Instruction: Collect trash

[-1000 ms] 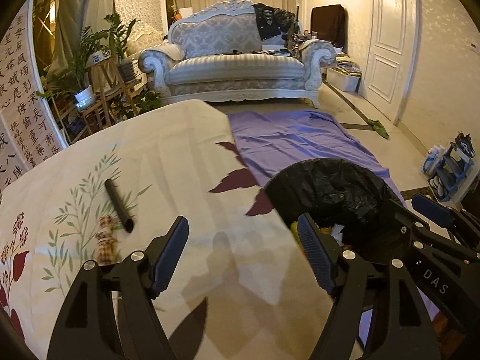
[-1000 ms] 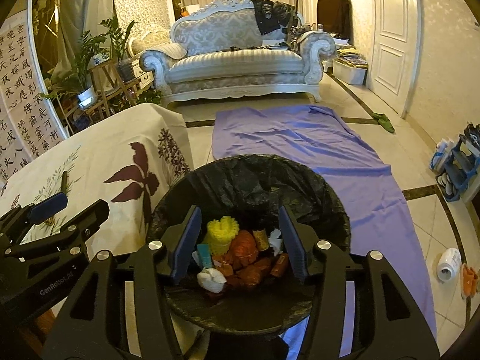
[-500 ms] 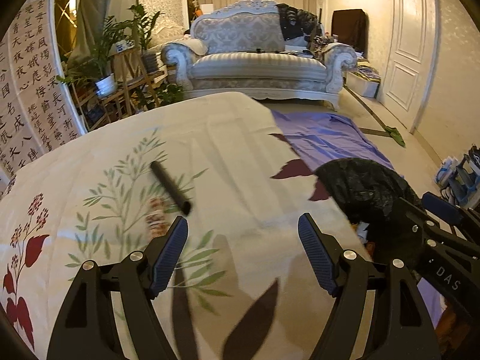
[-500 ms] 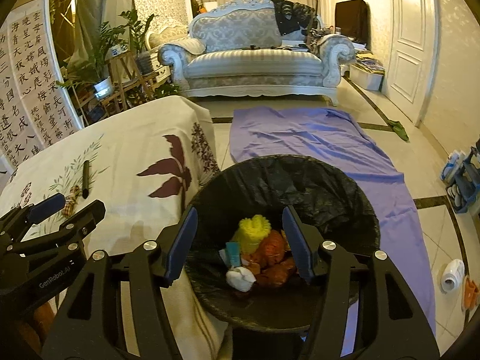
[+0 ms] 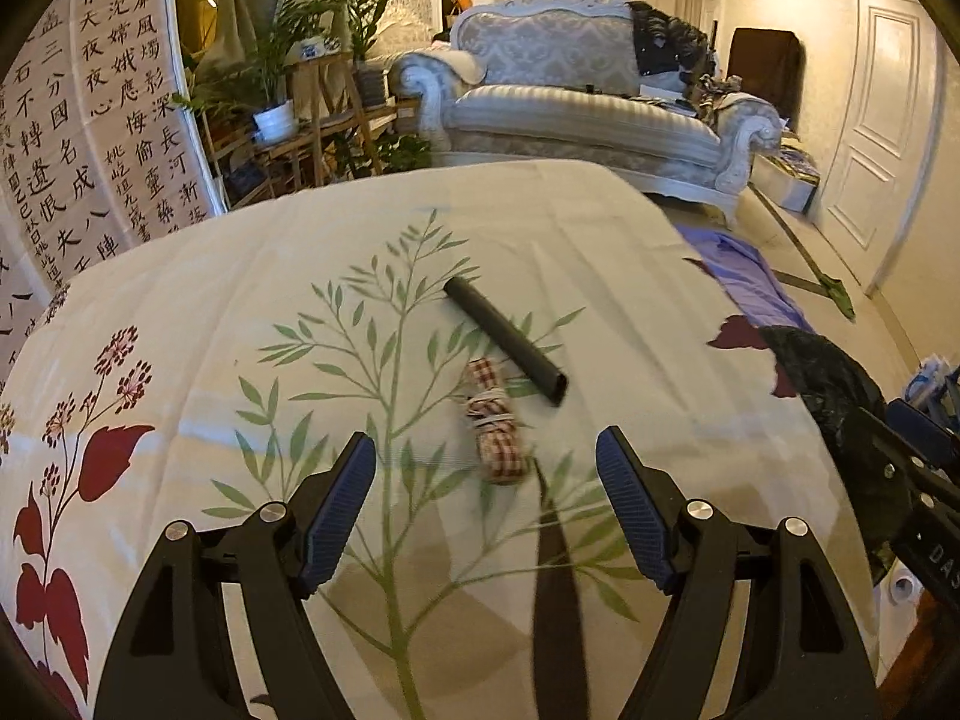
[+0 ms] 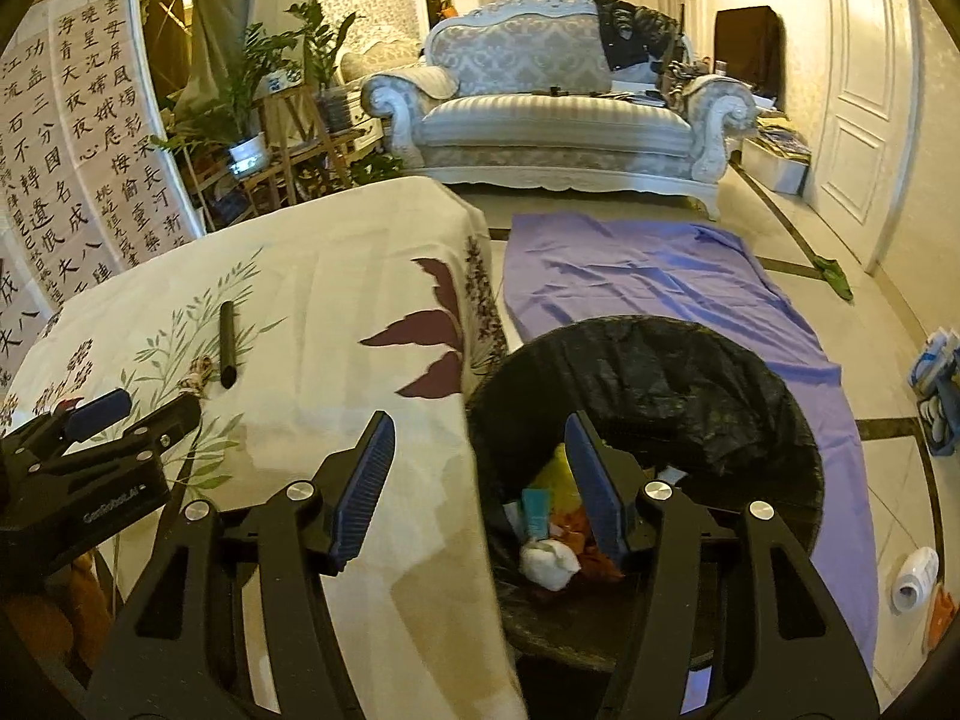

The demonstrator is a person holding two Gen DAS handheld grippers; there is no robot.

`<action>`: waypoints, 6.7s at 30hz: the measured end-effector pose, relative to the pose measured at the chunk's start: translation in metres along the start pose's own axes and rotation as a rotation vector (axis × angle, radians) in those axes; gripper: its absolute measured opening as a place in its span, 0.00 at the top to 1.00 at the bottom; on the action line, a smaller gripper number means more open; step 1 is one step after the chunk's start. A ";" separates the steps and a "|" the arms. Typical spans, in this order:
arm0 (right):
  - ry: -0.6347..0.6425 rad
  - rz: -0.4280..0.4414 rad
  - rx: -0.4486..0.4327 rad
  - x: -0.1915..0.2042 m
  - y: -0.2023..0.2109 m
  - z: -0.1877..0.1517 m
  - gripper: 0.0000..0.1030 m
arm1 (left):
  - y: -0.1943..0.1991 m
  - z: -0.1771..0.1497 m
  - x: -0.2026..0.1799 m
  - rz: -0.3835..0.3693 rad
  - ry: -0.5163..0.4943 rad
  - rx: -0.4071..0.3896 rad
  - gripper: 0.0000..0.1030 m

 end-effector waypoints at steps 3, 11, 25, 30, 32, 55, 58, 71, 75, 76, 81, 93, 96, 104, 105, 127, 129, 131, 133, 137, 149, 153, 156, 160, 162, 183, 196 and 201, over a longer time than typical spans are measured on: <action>0.010 0.010 0.004 0.005 -0.003 0.001 0.44 | -0.006 0.001 -0.001 0.000 -0.014 0.018 0.38; 0.032 0.032 0.011 0.019 -0.009 0.006 0.44 | -0.014 0.002 0.003 -0.021 -0.026 0.050 0.79; 0.110 0.123 0.015 0.069 -0.025 0.031 0.44 | -0.006 0.009 0.046 0.025 0.019 0.013 0.85; 0.161 0.172 0.027 0.098 -0.038 0.045 0.44 | -0.002 0.014 0.073 0.064 0.045 -0.005 0.85; 0.180 0.190 0.029 0.110 -0.043 0.051 0.44 | -0.001 0.015 0.080 0.081 0.047 -0.013 0.85; 0.258 0.195 0.106 0.145 -0.077 0.063 0.87 | -0.001 0.021 0.107 0.090 0.108 -0.018 0.85; 0.247 0.194 0.097 0.140 -0.071 0.058 0.87 | 0.000 0.020 0.103 0.082 0.101 -0.020 0.85; 0.158 0.130 0.046 0.091 -0.023 0.029 0.87 | 0.017 0.003 0.056 0.013 0.046 -0.035 0.85; 0.126 0.099 0.033 0.071 -0.010 0.020 0.87 | 0.024 -0.003 0.034 -0.016 0.019 -0.042 0.85; 0.117 0.090 0.030 0.065 -0.007 0.018 0.87 | 0.025 -0.005 0.028 -0.024 0.013 -0.045 0.85; 0.071 0.047 0.019 0.036 0.007 0.006 0.87 | 0.030 -0.010 0.000 -0.067 -0.018 -0.045 0.85; -0.029 -0.070 0.005 -0.031 0.028 -0.017 0.87 | 0.032 -0.021 -0.074 -0.161 -0.118 -0.045 0.85; -0.051 -0.091 0.002 -0.044 0.031 -0.020 0.87 | 0.033 -0.025 -0.091 -0.180 -0.139 -0.045 0.85; -0.089 -0.127 -0.004 -0.071 0.031 -0.025 0.87 | 0.028 -0.027 -0.128 -0.215 -0.191 -0.044 0.85; -0.091 -0.131 -0.004 -0.074 0.031 -0.025 0.87 | 0.027 -0.027 -0.132 -0.217 -0.195 -0.045 0.85; -0.139 -0.162 0.016 -0.108 0.007 -0.028 0.87 | -0.003 -0.025 -0.171 -0.213 -0.242 -0.015 0.85; -0.142 -0.164 0.019 -0.109 0.006 -0.028 0.87 | -0.005 -0.026 -0.173 -0.213 -0.246 -0.010 0.85; -0.144 -0.166 0.021 -0.110 0.005 -0.029 0.87 | -0.006 -0.028 -0.175 -0.213 -0.252 -0.004 0.85; -0.145 -0.171 0.019 -0.111 0.005 -0.029 0.86 | -0.007 -0.027 -0.174 -0.211 -0.254 -0.005 0.84; -0.156 -0.182 0.014 -0.114 0.005 -0.030 0.73 | -0.006 -0.027 -0.174 -0.210 -0.245 -0.003 0.61; -0.166 -0.225 -0.002 -0.114 0.014 -0.032 0.49 | 0.001 -0.024 -0.164 -0.194 -0.216 -0.037 0.25; -0.166 -0.234 -0.009 -0.112 0.020 -0.034 0.42 | 0.006 -0.026 -0.152 -0.195 -0.199 -0.032 0.24; -0.164 -0.235 -0.014 -0.108 0.025 -0.034 0.41 | 0.010 -0.027 -0.140 -0.196 -0.175 -0.022 0.23; -0.151 -0.233 -0.019 -0.098 0.033 -0.036 0.37 | 0.017 -0.031 -0.126 -0.183 -0.151 -0.021 0.21; -0.146 -0.229 -0.020 -0.092 0.037 -0.038 0.37 | 0.022 -0.034 -0.117 -0.179 -0.145 -0.026 0.20; -0.085 -0.228 -0.068 -0.042 0.090 -0.047 0.29 | 0.075 -0.054 -0.060 -0.117 -0.115 -0.098 0.18; -0.075 -0.241 -0.100 -0.034 0.105 -0.045 0.29 | 0.088 -0.058 -0.054 -0.132 -0.098 -0.116 0.18; -0.075 -0.241 -0.100 -0.034 0.105 -0.045 0.29 | 0.091 -0.057 -0.052 -0.135 -0.095 -0.125 0.18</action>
Point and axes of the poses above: each gripper's, at about its wrist camera, not at the fingertips, and y roughly against the way its jaws point, x to its left, z to its top, the point moved 2 cm from there along -y, roughly the way its jaws point, and after that the axes turned 12 degrees about y, right-handed, at the moved point
